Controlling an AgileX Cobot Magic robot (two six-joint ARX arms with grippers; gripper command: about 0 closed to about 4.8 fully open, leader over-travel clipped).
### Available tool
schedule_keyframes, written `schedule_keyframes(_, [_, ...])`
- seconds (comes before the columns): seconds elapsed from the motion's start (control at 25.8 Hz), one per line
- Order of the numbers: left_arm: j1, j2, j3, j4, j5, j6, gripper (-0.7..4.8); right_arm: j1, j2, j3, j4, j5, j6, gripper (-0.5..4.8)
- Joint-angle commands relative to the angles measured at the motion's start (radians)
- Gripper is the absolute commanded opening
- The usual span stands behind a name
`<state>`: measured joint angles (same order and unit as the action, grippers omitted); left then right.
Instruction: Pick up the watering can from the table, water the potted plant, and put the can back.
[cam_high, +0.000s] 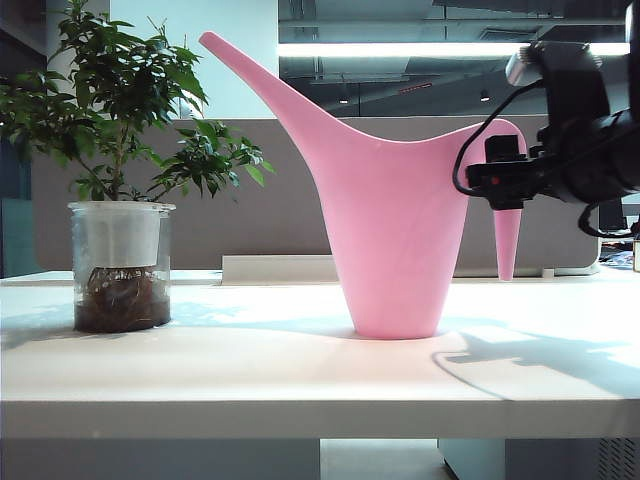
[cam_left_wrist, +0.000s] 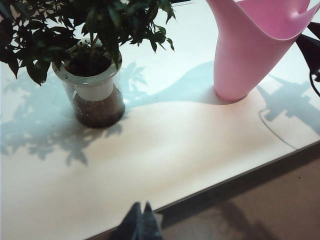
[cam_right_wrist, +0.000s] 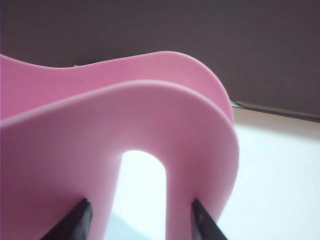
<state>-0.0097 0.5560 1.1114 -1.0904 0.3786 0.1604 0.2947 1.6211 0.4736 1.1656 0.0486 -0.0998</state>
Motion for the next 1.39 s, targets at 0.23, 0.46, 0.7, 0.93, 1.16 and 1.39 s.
schedule_keyframes(0.23, [0.000,-0.001,0.002,0.006,0.003,-0.003,-0.05,-0.032,0.080,0.088,0.013,0.017,0.002,2.74])
schedule_keyframes(0.46, [0.000,-0.001,0.002,0.006,0.002,-0.003,-0.05,-0.079,0.092,0.130,-0.002,-0.017,0.002,2.74])
schedule_keyframes(0.7, [0.000,-0.001,0.001,0.006,0.003,-0.003,-0.05,-0.135,0.127,0.211,-0.047,-0.187,0.003,2.74])
schedule_keyframes(0.93, [0.000,-0.001,-0.005,0.006,0.003,-0.004,-0.05,-0.141,0.184,0.267,-0.047,-0.230,0.003,2.74])
schedule_keyframes(1.16, [0.000,-0.001,-0.025,0.007,0.003,-0.018,-0.05,-0.138,0.223,0.306,-0.046,-0.253,0.003,1.31])
schedule_keyframes(1.39, [0.000,-0.002,-0.027,0.016,0.004,-0.023,-0.05,-0.138,0.193,0.316,-0.032,-0.253,0.003,-0.04])
